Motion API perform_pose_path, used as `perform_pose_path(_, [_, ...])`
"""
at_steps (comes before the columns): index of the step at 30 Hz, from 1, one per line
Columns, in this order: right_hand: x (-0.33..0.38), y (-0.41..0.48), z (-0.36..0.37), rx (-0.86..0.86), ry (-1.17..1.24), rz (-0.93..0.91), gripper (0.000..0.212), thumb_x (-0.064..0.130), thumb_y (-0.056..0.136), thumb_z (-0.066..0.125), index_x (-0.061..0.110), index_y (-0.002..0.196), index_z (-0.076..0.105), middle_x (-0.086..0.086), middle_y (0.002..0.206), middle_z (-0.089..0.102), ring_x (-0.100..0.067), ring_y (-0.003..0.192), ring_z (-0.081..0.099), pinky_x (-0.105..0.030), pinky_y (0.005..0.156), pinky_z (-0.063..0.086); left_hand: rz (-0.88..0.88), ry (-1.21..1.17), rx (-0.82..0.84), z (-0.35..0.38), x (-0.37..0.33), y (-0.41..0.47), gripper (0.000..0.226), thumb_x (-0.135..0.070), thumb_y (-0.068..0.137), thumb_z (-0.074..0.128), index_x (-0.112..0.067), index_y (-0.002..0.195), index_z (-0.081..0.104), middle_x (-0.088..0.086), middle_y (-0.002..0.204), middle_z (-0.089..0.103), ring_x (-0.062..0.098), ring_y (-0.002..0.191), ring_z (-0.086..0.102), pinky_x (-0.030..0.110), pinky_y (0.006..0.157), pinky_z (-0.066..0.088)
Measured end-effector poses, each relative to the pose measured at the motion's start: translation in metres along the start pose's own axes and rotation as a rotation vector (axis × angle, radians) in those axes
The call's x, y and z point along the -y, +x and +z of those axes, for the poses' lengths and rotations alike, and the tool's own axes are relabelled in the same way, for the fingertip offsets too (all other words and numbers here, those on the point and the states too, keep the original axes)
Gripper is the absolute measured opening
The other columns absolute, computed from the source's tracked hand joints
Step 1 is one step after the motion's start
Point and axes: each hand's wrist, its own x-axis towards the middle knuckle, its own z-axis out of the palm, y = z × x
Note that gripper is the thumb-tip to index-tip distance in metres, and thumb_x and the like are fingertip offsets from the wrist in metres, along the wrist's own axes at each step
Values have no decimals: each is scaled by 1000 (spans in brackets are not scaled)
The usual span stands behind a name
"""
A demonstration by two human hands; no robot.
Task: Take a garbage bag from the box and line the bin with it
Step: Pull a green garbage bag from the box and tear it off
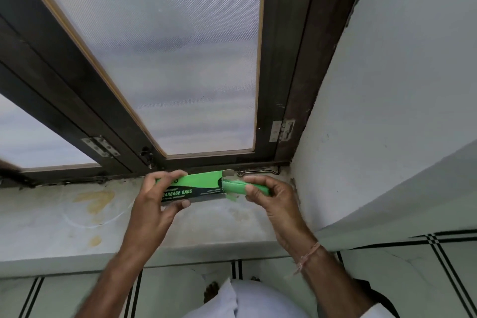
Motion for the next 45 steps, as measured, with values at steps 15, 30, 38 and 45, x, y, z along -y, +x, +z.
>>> perform_pose_path(15, [13, -46, 19, -41, -23, -32, 19, 4, 85, 79, 11, 103, 79, -7, 102, 78, -20, 94, 73, -38, 84, 63, -460, -893, -30, 64, -82, -17, 30, -40, 91, 70, -17, 110, 70, 3, 96, 75, 18, 91, 74, 32, 77, 62])
perform_pose_path(30, [11, -50, 45, -62, -80, 183, 17, 17, 99, 66, 3, 90, 68, -5, 81, 72, -10, 73, 63, -23, 65, 52, -779, -1449, 82, 52, -66, -36, 37, -30, 104, 51, -4, 127, 64, 21, 119, 74, 23, 97, 76, 44, 87, 63])
perform_pose_path(38, [23, -46, 62, -265, 271, 355, 25, -2, 104, 46, 12, 94, 65, -8, 85, 73, -21, 76, 66, -36, 71, 55, -859, -1431, 193, 32, -48, -38, 47, -36, 103, 50, 0, 130, 65, 21, 121, 74, 28, 107, 75, 43, 88, 63])
perform_pose_path(45, [26, -68, 91, -1, -64, 177, 47, 46, 84, 73, 10, 113, 70, -11, 105, 79, -27, 97, 77, -38, 88, 62, -766, -1386, 390, 12, -34, -49, 48, -38, 99, 56, -3, 130, 65, 22, 125, 72, 35, 113, 72, 45, 95, 60])
